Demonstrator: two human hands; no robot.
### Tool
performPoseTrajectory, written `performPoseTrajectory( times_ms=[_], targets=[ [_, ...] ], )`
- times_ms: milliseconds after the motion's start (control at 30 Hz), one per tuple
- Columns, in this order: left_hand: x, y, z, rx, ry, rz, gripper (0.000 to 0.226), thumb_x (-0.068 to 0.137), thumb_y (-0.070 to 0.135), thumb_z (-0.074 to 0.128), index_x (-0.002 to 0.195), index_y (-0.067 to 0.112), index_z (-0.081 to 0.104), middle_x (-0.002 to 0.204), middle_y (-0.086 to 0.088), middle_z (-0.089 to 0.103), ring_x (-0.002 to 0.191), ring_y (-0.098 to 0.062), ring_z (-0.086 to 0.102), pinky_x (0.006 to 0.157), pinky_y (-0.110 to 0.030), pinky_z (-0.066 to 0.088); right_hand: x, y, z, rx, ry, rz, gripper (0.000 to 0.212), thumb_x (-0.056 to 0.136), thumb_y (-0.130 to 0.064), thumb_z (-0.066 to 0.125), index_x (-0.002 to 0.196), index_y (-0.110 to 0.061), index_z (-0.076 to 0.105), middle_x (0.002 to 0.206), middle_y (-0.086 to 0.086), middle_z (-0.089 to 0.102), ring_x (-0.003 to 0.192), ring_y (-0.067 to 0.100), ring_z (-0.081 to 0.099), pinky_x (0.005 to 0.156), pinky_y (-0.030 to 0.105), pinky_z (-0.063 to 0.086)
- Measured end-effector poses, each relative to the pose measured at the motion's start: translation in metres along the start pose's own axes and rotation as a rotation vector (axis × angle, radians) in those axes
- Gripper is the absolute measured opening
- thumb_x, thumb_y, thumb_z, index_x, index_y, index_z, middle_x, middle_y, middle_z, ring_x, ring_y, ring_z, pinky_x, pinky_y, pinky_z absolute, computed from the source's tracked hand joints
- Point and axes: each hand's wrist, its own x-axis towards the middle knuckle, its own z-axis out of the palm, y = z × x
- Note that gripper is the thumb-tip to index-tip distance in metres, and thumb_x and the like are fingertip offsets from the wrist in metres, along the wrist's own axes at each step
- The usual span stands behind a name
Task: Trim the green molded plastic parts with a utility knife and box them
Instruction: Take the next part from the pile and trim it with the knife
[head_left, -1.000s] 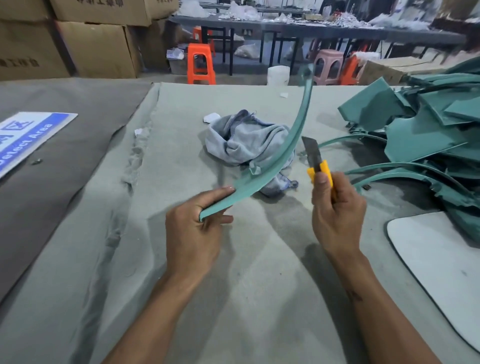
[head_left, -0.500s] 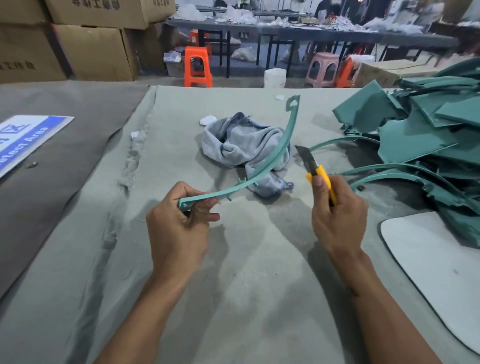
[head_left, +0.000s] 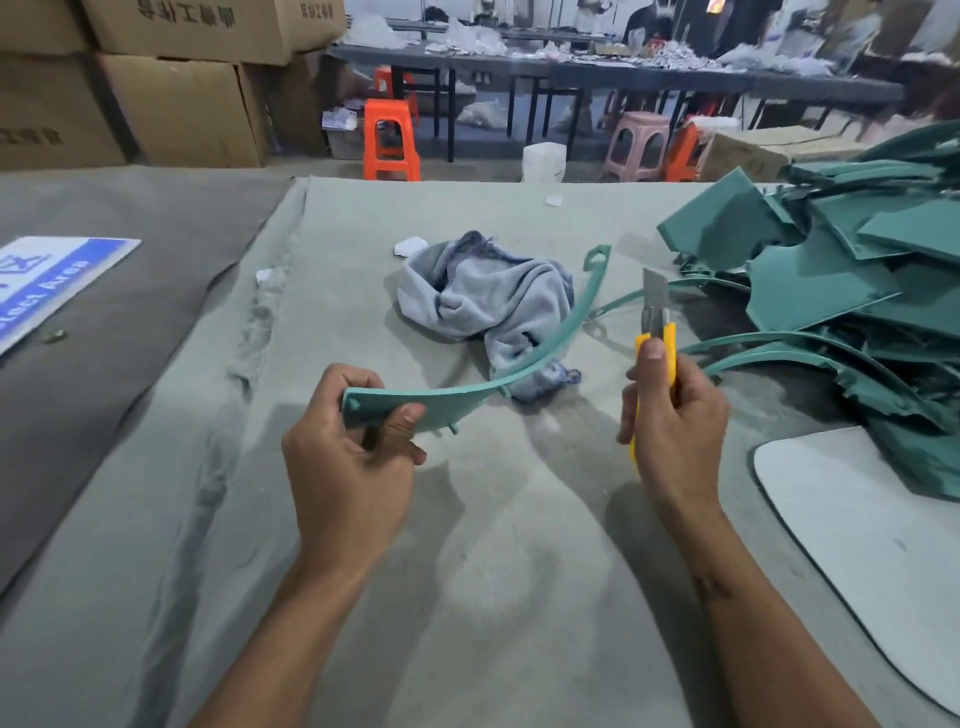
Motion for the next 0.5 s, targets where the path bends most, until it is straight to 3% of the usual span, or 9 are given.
performPoseTrajectory(
  times_ms=[67,100,167,233,333,367,433,500],
  targets=[
    [-0.002,0.0,-0.001,0.034,-0.044,0.05,0.024,0.079,0.022,0.073,0.086,0.029,0.051,0.074,0.012,0.065,0.052,-0.013,0.069,0.049,-0.036,0.057,-0.007,-0.01,0.007,0.326,-0.142,0.151,0.065,0.082,-0.077,0.068,0.075,-0.013,0.066,0.058,0.011,0.055,0.044,0.023,0.047,0.042,0.031,0.042],
    [-0.003,-0.001,-0.002,0.055,-0.075,0.084,0.023,0.079,0.023,0.073,0.087,0.027,0.052,0.075,0.01,0.065,0.054,-0.015,0.069,0.052,-0.038,0.058,-0.01,-0.014,0.011,0.374,-0.191,0.2,0.056,0.081,-0.071,0.075,0.072,-0.017,0.067,0.057,0.009,0.055,0.043,0.022,0.047,0.041,0.029,0.04],
    [-0.004,0.0,-0.003,0.073,-0.123,0.171,0.02,0.08,0.025,0.073,0.088,0.023,0.054,0.079,0.006,0.064,0.059,-0.017,0.069,0.054,-0.04,0.057,-0.016,-0.02,0.016,0.365,-0.215,0.258,0.038,0.087,-0.046,0.082,0.064,-0.021,0.066,0.053,0.009,0.053,0.04,0.02,0.044,0.041,0.028,0.039],
    [-0.006,0.003,-0.001,0.028,-0.118,0.23,0.024,0.082,0.017,0.072,0.098,0.022,0.055,0.095,0.012,0.062,0.071,-0.018,0.068,0.058,-0.037,0.058,-0.019,-0.021,0.021,0.439,-0.159,0.356,0.037,0.093,-0.017,0.078,0.058,-0.02,0.065,0.051,0.006,0.048,0.04,0.017,0.04,0.042,0.027,0.035],
    [-0.01,0.008,0.01,-0.149,-0.029,0.152,0.063,0.08,0.002,0.07,0.13,0.02,0.037,0.138,0.008,0.039,0.105,-0.027,0.064,0.069,-0.03,0.058,-0.022,-0.028,0.026,0.617,-0.102,0.473,0.028,0.096,-0.004,0.07,0.071,-0.011,0.058,0.052,0.003,0.046,0.041,0.013,0.039,0.04,0.024,0.034],
    [-0.013,0.008,0.014,-0.174,-0.02,0.11,0.074,0.079,0.004,0.072,0.138,0.017,0.029,0.146,0.006,0.03,0.117,-0.028,0.059,0.08,-0.032,0.059,-0.023,-0.029,0.028,0.655,-0.108,0.491,0.024,0.097,-0.004,0.068,0.077,-0.009,0.055,0.053,0.002,0.046,0.041,0.012,0.039,0.04,0.024,0.034],
    [-0.02,0.006,0.021,-0.09,-0.058,0.038,0.1,0.077,0.021,0.078,0.153,0.014,0.014,0.159,0.005,0.015,0.144,-0.023,0.038,0.112,-0.036,0.045,-0.026,-0.031,0.03,0.694,-0.138,0.517,0.019,0.097,-0.005,0.068,0.084,-0.006,0.054,0.054,0.002,0.046,0.042,0.012,0.039,0.04,0.023,0.034],
    [-0.023,0.004,0.024,0.001,-0.128,0.022,0.125,0.073,0.048,0.081,0.161,0.016,-0.002,0.168,0.001,0.0,0.157,-0.017,0.007,0.124,-0.023,0.021,-0.029,-0.032,0.032,0.702,-0.179,0.536,0.02,0.097,-0.005,0.068,0.083,-0.007,0.055,0.055,0.003,0.047,0.043,0.012,0.038,0.04,0.024,0.034]
  ],
)
